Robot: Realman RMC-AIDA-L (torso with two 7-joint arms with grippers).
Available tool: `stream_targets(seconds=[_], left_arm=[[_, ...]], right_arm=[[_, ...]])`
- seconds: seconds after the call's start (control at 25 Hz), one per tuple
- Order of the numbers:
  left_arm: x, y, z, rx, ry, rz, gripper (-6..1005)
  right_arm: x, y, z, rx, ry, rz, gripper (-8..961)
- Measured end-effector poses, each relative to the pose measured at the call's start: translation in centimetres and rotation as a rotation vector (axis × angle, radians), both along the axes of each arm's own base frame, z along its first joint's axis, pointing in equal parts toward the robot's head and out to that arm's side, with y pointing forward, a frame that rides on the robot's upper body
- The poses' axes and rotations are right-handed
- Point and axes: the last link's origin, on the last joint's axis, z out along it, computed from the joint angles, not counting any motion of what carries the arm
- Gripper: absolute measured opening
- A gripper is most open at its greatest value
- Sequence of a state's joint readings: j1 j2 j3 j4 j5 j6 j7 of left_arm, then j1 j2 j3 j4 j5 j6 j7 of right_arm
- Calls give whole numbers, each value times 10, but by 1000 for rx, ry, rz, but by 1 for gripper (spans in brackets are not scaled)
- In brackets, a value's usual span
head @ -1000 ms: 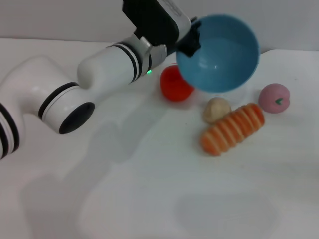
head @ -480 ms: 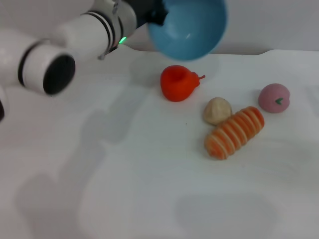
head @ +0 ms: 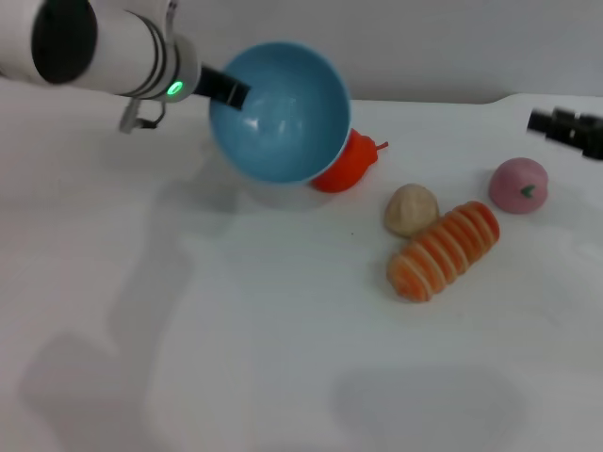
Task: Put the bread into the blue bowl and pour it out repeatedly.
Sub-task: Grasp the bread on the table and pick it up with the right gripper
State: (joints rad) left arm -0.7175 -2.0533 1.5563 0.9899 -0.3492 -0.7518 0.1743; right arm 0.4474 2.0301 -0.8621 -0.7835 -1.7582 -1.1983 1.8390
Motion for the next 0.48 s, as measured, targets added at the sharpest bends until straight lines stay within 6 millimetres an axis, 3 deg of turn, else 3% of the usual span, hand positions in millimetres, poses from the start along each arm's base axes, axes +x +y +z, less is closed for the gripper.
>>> stream_targets(seconds=[0.28, 0.48], left_arm=[[-13, -18, 24, -99, 55, 206, -1], [-20, -28, 23, -152, 54, 289, -1]], right_arm=[[-6, 10, -8, -197, -359, -137, 499], [-11, 12, -16, -232, -385, -144, 499]])
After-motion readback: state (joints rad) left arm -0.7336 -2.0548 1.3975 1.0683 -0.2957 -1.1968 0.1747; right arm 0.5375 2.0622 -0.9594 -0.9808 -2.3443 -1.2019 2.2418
